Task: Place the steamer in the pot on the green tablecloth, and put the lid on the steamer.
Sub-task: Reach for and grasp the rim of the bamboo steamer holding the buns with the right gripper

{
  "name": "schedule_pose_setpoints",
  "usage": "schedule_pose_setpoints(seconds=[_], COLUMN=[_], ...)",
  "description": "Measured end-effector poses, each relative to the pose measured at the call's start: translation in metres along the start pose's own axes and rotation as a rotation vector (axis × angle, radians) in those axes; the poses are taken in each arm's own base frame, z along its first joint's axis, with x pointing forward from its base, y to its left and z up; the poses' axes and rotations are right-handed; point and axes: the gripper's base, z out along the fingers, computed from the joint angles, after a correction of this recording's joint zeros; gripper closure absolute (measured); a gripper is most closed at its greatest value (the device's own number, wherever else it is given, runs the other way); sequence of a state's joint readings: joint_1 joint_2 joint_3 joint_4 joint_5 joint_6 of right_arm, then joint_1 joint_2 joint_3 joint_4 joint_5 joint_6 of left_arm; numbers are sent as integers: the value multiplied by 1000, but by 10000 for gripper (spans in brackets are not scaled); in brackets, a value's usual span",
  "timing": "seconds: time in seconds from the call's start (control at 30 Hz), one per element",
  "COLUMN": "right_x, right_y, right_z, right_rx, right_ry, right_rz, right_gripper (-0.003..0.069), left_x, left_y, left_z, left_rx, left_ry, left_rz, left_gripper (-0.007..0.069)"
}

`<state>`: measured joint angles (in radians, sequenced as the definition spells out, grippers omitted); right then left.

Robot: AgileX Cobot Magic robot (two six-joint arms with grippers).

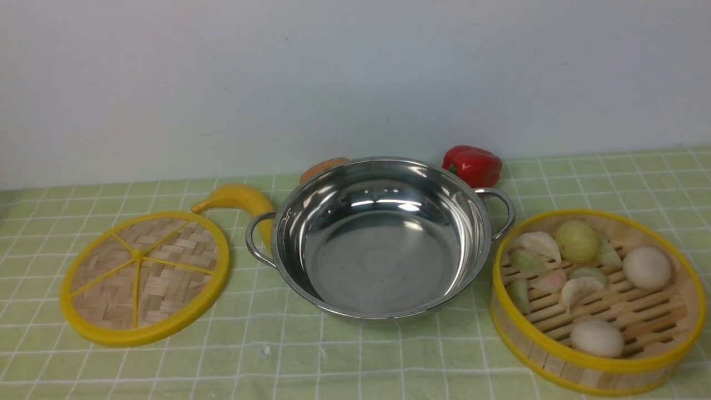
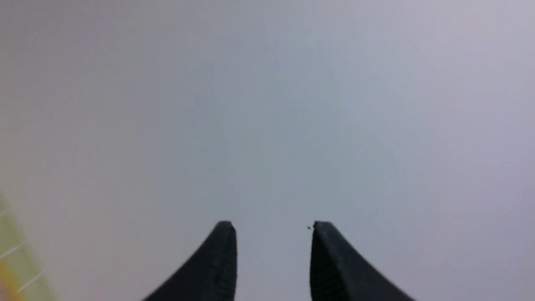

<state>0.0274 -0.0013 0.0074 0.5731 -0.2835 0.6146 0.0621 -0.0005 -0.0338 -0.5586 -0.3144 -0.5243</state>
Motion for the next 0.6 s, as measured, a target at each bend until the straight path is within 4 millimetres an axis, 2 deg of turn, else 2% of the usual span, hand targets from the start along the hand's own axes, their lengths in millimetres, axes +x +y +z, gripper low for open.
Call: schedule_pose_setpoints(seconds=[0.07, 0.13, 0.17, 0.2, 0.23, 0.27, 0.3, 0.33, 0.37, 0.4, 0.47, 0.5, 0.53, 0.6], right_x=[-10, -24, -28, -37, -36, -40, -42, -40, -39, -36, -31, -30, -24, -13], right_y=[14, 43, 50, 82, 82, 111, 132, 132, 146, 151, 147, 146, 134, 108], right_z=[1, 2, 2, 5, 6, 16, 27, 29, 45, 62, 89, 92, 109, 128], right_rx=[-81, -220, -250, -354, -354, -401, -392, -388, -323, -222, 6, 31, 223, 523], right_ry=[-78, -160, -180, -217, -211, -190, -135, -127, -35, 70, 265, 284, 435, 679], right_rz=[49, -4, -16, -129, -150, -300, -412, -429, -529, -608, -703, -715, -758, -824], right_gripper=[419, 419, 419, 419, 419, 419, 419, 419, 419, 419, 419, 419, 419, 419], left_x=[-18, -33, -35, -44, -48, -50, -51, -50, -48, -46, -36, -35, -26, -11], left_y=[-27, -60, -64, -93, -100, -117, -131, -133, -138, -138, -128, -126, -113, -89], left_z=[1, 4, 4, 11, 11, 23, 40, 42, 62, 74, 105, 105, 120, 135], left_rx=[127, 249, 260, 319, 332, 326, 284, 275, 189, 126, -75, -91, -241, -444], left_ry=[-106, -180, -185, -200, -209, -163, -87, -73, 39, 113, 335, 353, 514, 737], left_rz=[33, 164, 181, 331, 356, 482, 592, 606, 681, 718, 780, 781, 797, 807], left_gripper=[382, 382, 382, 382, 382, 382, 382, 382, 382, 382, 382, 382, 382, 382])
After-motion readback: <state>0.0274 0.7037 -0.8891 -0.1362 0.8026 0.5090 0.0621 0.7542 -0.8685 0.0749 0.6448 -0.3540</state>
